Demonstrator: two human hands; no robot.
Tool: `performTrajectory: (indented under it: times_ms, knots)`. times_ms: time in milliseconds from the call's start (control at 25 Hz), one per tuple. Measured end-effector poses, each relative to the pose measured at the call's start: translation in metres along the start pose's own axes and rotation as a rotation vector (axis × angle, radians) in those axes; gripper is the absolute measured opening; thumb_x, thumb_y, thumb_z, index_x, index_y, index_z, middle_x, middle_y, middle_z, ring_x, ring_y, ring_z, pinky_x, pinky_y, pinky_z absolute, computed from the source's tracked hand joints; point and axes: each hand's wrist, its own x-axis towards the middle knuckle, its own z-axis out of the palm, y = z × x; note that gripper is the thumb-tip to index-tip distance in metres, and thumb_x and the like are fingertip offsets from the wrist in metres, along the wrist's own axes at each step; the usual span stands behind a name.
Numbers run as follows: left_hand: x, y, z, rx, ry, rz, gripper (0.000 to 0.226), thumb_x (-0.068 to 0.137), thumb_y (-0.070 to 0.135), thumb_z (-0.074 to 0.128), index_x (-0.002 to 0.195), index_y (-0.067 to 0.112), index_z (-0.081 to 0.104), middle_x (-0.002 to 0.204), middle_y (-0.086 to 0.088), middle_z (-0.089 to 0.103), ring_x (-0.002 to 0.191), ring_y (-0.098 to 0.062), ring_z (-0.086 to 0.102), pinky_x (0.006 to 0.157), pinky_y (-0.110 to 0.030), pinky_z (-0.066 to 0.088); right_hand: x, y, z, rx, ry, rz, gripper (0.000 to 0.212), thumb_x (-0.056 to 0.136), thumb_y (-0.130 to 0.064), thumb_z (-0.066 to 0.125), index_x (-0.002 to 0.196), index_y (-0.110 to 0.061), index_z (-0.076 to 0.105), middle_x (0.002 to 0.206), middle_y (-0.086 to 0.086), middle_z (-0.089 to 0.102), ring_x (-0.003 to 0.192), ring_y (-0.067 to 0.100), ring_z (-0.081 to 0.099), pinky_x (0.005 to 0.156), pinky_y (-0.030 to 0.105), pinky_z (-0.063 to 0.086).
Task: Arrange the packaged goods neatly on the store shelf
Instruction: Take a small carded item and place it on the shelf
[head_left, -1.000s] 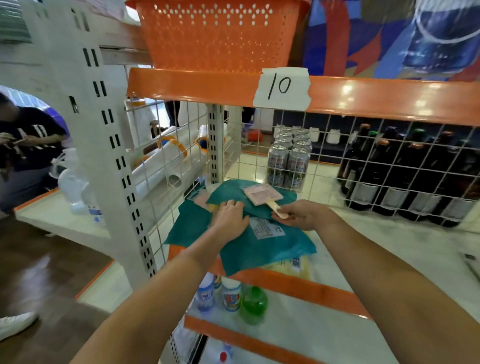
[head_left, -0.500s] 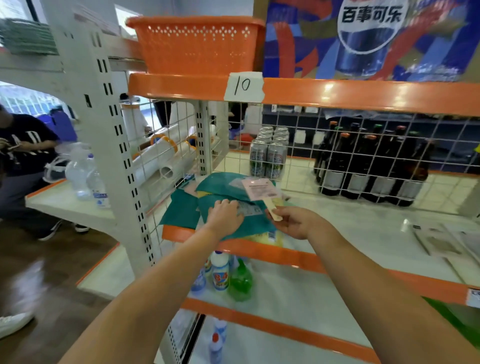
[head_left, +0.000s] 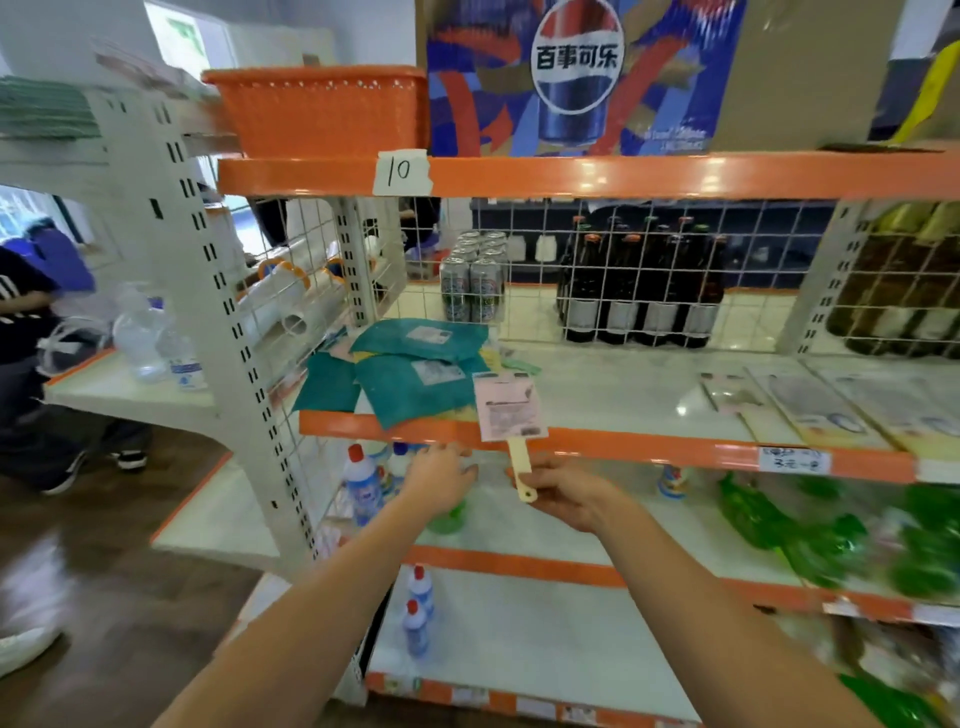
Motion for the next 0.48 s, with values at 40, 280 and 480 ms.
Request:
performTrajectory:
  times_ms: [40,280,480]
  knots:
    - [-0.009,0.001,0.003,-0.009,0.007,0.001,0.041,0.097,0.032,0.043,0.132,0.013,0.048,0.134,-0.014,0.051,0.122,-0.033,0.047,0.094,-0.035,0.038,-0.008,0.006,0.001,-0.022,0.012,-0.007,0.022,0.09,0.01,0.049,0.087,-0.009,0.058,0.067,-0.002,0.072,0.059,0.005,0.065,0.055,0.017,0.053]
    - [-0.047,-0.006,0.008,-0.26,0.04,-0.005,0.036,0.096,0.028,0.047,0.127,0.012,0.054,0.126,-0.01,0.059,0.115,-0.028,0.054,0.089,-0.033,0.043,-0.046,0.035,0.015,-0.044,0.051,-0.039,0.02,0.089,0.011,0.051,0.09,-0.008,0.055,0.088,0.007,0.067,0.076,0.012,0.063,0.056,0.02,0.053]
    - [-0.084,-0.019,0.012,-0.5,0.026,-0.051,0.033,0.097,0.024,0.048,0.127,0.01,0.055,0.126,-0.007,0.06,0.114,-0.022,0.057,0.087,-0.026,0.042,-0.068,0.07,0.038,-0.031,0.097,-0.061,0.021,0.088,0.013,0.051,0.088,-0.009,0.051,0.09,0.007,0.068,0.08,0.014,0.064,0.061,0.023,0.054]
